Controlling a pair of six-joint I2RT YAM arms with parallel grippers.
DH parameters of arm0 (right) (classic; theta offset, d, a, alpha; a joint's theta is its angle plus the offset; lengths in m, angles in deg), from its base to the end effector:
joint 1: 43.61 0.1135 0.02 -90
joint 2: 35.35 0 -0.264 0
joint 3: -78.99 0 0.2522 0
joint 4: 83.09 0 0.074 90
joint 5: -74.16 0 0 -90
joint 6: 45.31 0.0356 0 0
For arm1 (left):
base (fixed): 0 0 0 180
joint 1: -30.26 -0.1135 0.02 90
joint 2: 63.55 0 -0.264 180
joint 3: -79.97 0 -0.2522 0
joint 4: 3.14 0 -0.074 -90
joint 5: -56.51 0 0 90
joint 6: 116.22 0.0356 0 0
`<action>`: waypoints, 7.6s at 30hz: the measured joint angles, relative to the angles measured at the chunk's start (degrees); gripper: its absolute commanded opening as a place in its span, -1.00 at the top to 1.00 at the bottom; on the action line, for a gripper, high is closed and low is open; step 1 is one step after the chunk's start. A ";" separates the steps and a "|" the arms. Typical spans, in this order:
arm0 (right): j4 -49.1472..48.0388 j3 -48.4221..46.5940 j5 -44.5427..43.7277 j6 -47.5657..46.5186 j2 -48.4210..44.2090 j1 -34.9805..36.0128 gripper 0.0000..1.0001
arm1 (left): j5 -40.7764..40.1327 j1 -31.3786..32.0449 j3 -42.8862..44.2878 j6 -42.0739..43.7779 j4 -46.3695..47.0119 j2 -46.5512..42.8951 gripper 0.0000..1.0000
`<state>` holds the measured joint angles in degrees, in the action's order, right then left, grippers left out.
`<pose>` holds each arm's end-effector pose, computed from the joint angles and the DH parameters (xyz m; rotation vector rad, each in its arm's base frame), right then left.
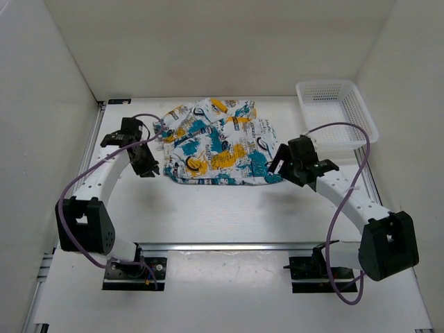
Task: Fold and stack the shorts
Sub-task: Flatten the shorts out
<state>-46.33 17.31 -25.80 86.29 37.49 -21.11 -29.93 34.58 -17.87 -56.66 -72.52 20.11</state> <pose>0.2450 0.0948 0.2360 0.4801 2.3661 0.3143 0.2779 -0.0232 0.2658 -0.6257 2.7629 -0.2265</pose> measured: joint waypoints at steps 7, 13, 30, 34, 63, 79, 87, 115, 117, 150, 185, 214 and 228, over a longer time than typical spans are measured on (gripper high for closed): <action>0.83 -2.62 -1.27 -0.42 -0.07 -1.14 0.52 | 4.79 0.15 -7.87 -4.15 6.86 2.97 -1.00; -1.07 -0.31 4.79 2.73 2.01 -4.76 -0.14 | 7.85 1.18 -6.38 -6.56 11.04 13.70 -1.00; -13.75 2.89 17.57 12.70 18.43 -10.19 0.29 | 9.16 2.95 2.60 -7.69 13.46 24.46 0.79; -12.61 -1.20 15.72 13.68 22.67 -8.11 1.00 | 8.66 2.95 6.54 -6.27 10.64 24.41 0.79; 0.83 17.59 1.81 9.20 -13.14 -2.75 -0.11 | 3.98 3.41 -7.13 -1.29 2.29 2.21 -0.67; 2.97 17.38 4.26 10.27 -16.59 -5.97 -0.55 | 4.98 3.61 -0.72 -5.46 12.66 21.22 -0.76; -3.19 18.71 8.92 12.22 -8.90 -8.96 -0.47 | 7.41 4.87 1.66 -6.67 13.92 25.22 0.79; -4.09 6.73 8.63 19.76 7.34 -5.49 -0.09 | 6.78 4.81 3.02 -5.99 10.82 19.26 0.79; -3.34 6.03 8.66 19.82 7.32 -5.33 -0.09 | 6.75 4.81 3.04 -5.99 10.78 19.26 0.79; 4.07 -12.74 4.81 19.15 13.11 -4.00 1.00 | 6.99 0.52 10.49 -3.87 5.40 18.56 0.79; -10.54 25.33 15.28 30.82 -9.90 4.79 -0.36 | 3.02 0.79 -5.25 -3.02 6.69 3.98 0.79; 5.20 -30.71 -12.98 6.88 -12.90 9.77 1.00 | 12.24 2.01 45.11 3.63 -10.25 -1.03 0.79; 4.09 -54.84 -13.90 -8.57 -25.92 9.88 1.00 | 24.44 11.37 59.69 5.62 -10.82 -14.34 0.79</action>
<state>-42.24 -37.53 -39.70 77.72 11.57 -11.23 -5.50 45.94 41.82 -51.04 -83.34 5.77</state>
